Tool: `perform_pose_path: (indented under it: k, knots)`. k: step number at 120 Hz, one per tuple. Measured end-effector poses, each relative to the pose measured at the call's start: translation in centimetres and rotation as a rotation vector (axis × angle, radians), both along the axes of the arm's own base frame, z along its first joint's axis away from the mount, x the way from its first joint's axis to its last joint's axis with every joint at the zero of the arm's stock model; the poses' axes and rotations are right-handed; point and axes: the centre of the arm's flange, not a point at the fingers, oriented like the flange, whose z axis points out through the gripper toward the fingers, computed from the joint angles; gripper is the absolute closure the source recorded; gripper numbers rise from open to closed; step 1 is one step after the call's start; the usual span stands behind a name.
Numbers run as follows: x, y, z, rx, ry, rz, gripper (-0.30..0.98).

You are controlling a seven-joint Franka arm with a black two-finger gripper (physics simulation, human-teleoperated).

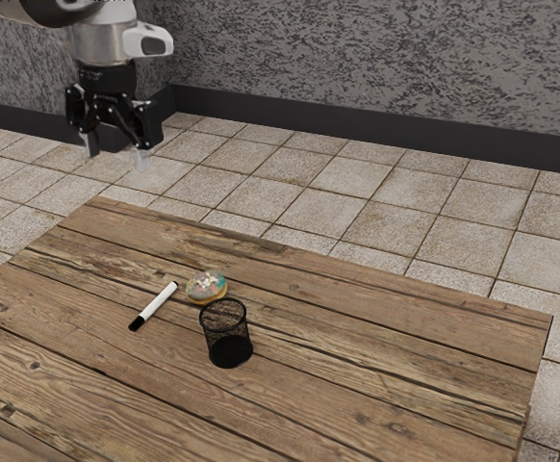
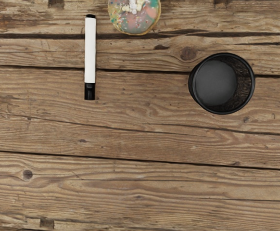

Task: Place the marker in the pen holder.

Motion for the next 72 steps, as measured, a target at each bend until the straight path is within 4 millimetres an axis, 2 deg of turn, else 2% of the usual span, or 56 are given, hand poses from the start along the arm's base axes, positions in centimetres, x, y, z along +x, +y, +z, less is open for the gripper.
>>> perform_pose_path:
  k: [12, 18, 27, 34, 42, 49, 65, 72]
  knots:
    - [0.9, 0.1, -0.6, -0.001, -0.039, 0.008, 0.0]
    - [2.2, 0.4, -2.5, -0.002, -0.025, 0.016, 0.0]
    - [4.5, 1.1, -7.4, -0.002, 0.037, 0.03, 0.0]
    - [6.0, 3.1, -11.7, -0.004, 0.091, 0.068, 0.0]
    - [6.3, 6.0, -16.9, -0.006, 0.151, 0.121, 0.0]
    - [6.5, 7.4, -21.2, -0.01, 0.193, 0.145, 0.0]
    - [7.8, 9.5, -28.5, -0.027, 0.232, 0.182, 0.0]
    - [8.2, 10.5, -31.1, -0.035, 0.238, 0.199, 0.0]
